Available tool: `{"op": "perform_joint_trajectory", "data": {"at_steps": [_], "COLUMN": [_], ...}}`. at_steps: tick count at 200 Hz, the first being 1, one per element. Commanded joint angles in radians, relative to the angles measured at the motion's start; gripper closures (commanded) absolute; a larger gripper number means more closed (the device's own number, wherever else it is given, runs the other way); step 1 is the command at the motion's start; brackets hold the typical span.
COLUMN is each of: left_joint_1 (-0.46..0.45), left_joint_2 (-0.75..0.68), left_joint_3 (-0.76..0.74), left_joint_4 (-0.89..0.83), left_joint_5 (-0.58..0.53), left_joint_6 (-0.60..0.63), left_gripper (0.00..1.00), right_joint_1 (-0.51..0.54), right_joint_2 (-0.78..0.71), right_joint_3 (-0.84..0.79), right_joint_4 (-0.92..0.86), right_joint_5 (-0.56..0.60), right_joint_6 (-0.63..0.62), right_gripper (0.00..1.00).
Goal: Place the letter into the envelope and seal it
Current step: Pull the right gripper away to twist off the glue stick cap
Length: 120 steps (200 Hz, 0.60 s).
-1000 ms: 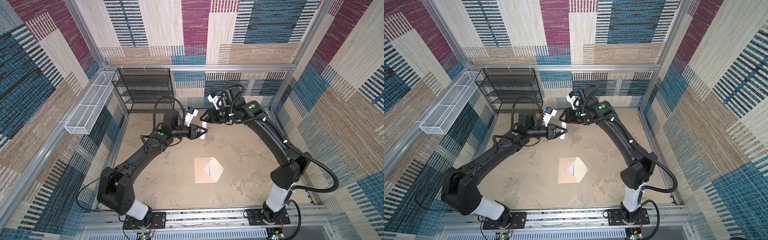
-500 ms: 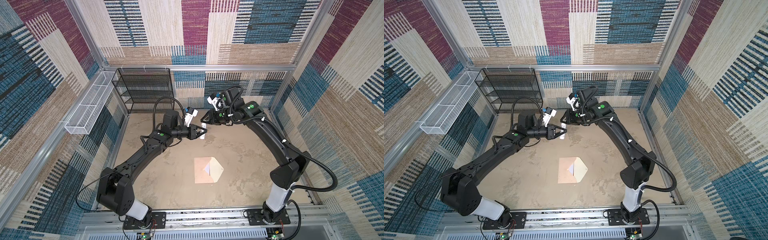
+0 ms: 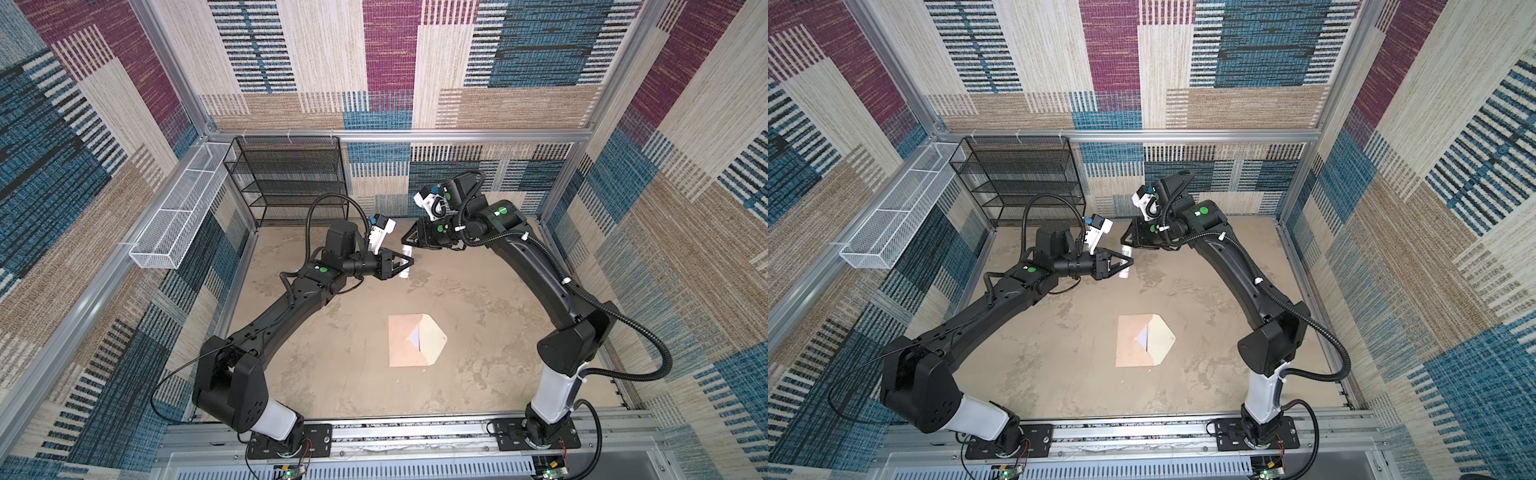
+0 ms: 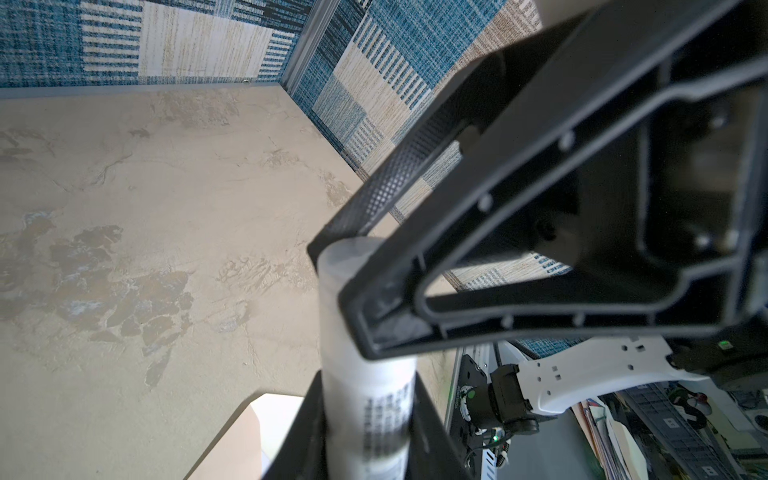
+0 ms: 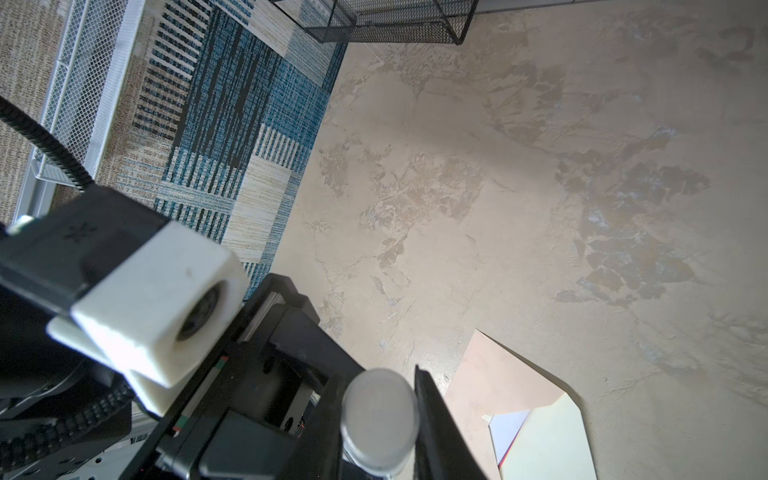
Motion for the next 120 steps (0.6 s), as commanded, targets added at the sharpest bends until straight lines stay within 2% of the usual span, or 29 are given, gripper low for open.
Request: {"op": "perform_joint_trajectory", "data": {"at_steps": [1, 52, 120], "left_joint_1": [-0.008, -0.010, -0.010], "left_joint_2": [-0.002, -0.004, 0.005], "left_joint_3": [-0.004, -0.004, 0.006], "left_joint_4": [-0.053, -0.084, -0.108], "left_joint_5": [0.017, 0.010, 0.011], "left_joint_6": [0.055, 0.071, 0.083], "left_gripper": [1.00, 1.00, 1.00], "right_joint_1": [0.003, -0.001, -0.026], "right_joint_2": [0.026, 0.095, 0.116], "right_joint_3": [0.056, 0.190, 0.253], "right_joint_4": [0.042, -0.027, -0.044], "right_joint_5": [0.020, 0.061, 0.053], "right_joint_6": [-0.007, -0.046, -0.039], "right_gripper": [0.79, 0.79, 0.80]}}
